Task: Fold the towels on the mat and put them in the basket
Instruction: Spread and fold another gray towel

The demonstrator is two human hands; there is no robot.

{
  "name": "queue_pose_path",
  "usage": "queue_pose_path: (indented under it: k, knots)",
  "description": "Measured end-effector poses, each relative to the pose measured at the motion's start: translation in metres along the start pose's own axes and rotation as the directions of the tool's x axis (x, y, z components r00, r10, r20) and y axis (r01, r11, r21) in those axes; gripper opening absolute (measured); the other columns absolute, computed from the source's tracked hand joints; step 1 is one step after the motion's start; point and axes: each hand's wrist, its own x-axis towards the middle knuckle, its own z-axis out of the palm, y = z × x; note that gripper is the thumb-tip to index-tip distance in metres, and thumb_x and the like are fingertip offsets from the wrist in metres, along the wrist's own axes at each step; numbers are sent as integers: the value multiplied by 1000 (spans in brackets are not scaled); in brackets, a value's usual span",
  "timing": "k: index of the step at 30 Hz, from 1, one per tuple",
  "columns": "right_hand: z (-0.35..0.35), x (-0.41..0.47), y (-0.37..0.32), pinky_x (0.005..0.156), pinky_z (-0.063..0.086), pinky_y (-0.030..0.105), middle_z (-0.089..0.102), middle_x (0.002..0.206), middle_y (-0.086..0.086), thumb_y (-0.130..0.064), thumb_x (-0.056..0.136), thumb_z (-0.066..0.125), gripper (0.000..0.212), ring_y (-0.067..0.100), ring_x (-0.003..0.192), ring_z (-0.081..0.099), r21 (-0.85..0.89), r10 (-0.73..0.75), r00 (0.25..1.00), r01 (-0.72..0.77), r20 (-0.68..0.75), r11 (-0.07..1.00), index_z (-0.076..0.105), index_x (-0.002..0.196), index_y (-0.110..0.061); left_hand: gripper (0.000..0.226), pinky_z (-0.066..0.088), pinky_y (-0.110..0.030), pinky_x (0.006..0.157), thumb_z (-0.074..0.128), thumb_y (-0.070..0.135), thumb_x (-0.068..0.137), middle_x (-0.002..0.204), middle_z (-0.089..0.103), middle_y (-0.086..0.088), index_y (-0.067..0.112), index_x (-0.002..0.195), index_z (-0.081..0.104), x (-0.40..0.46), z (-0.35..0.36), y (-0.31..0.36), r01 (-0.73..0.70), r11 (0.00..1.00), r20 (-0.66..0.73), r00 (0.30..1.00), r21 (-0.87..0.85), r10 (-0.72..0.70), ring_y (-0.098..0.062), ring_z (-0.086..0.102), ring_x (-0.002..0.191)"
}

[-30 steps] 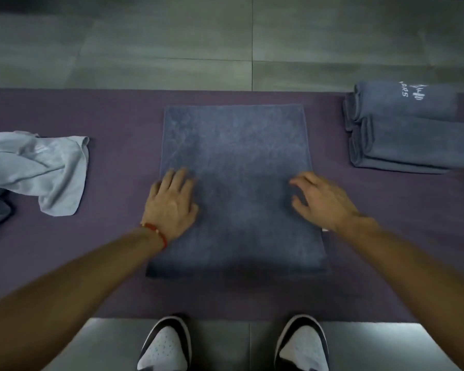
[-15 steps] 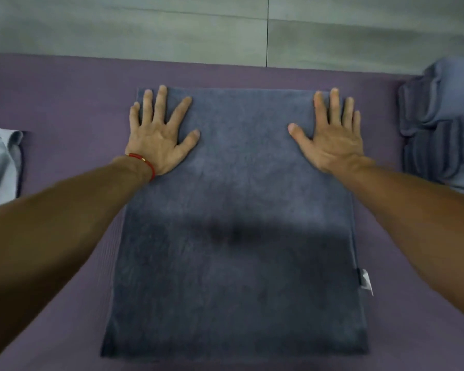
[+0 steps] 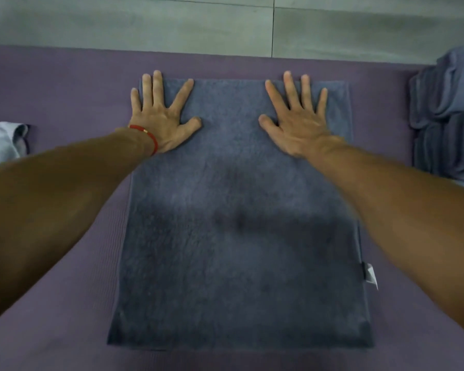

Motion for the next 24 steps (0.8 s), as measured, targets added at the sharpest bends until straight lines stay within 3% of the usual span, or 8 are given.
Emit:
queue_pose_path:
  k: [2, 4, 8, 12, 19, 21, 24]
  knots:
    - [-8, -7, 7, 118, -11, 64, -23, 165, 1, -70, 96, 12, 75, 34, 150, -24, -14, 4, 999, -4, 32, 1000, -14, 157, -35, 86, -6, -63, 117, 10, 86, 80, 162, -17, -18, 46, 152, -13, -3, -11, 6, 55, 997, 70, 996, 56, -59, -42, -16, 148]
    - [-12, -34, 3, 119, -8, 63, -18, 166, 8, -65, 98, 13, 75, 36, 151, -20, -5, -8, 999, 8, -35, 1000, -8, 160, -26, 85, -2, -65, 116, 7, 79, 85, 162, -11, -21, 35, 156, -7, -28, -17, 22, 70, 992, -31, 997, 103, -67, -44, -12, 148]
    - [20, -162, -24, 122, 7, 58, 3, 167, 16, -50, 101, 26, 73, 33, 155, -2, 54, -34, 978, 46, -205, 997, 14, 159, -7, 72, 7, -62, 118, 19, 53, 99, 163, -1, -21, 14, 158, 4, -166, 15, 67, -179, 982, -239, 952, 62, 189, -37, -5, 151]
    - [74, -290, -15, 120, 16, 57, 10, 166, 16, -45, 100, 33, 72, 32, 155, 5, 13, 69, 985, -68, -156, 998, 17, 158, -5, 71, 12, -63, 117, 27, 47, 99, 162, 4, -24, 9, 157, 13, -281, 72, 55, -94, 995, -162, 982, 43, 100, -42, 1, 150]
    - [81, -303, -4, 121, 13, 59, 10, 166, 17, -44, 97, 33, 75, 32, 155, 5, 30, 75, 991, -72, -112, 997, 14, 159, -4, 74, 14, -60, 118, 32, 49, 96, 162, 5, -25, 9, 157, 16, -288, 81, 42, -133, 990, -126, 982, 53, 138, -42, 4, 150]
    - [76, -302, -5, 120, 14, 60, 22, 163, 18, -46, 93, 39, 77, 34, 151, 18, -14, 84, 987, -86, -136, 996, 26, 155, -4, 76, 21, -59, 115, 39, 51, 91, 159, 18, -24, 9, 154, 27, -286, 74, 41, -101, 994, -133, 985, 52, 107, -43, 19, 146]
    - [47, -269, 5, 112, 22, 57, 49, 138, 13, -48, 86, 49, 61, 35, 127, 44, 4, 60, 964, -61, -260, 998, 53, 134, -10, 63, 36, -51, 90, 50, 48, 80, 134, 45, -17, 15, 133, 51, -248, 47, 38, -28, 999, -226, 974, -16, 24, -38, 45, 113]
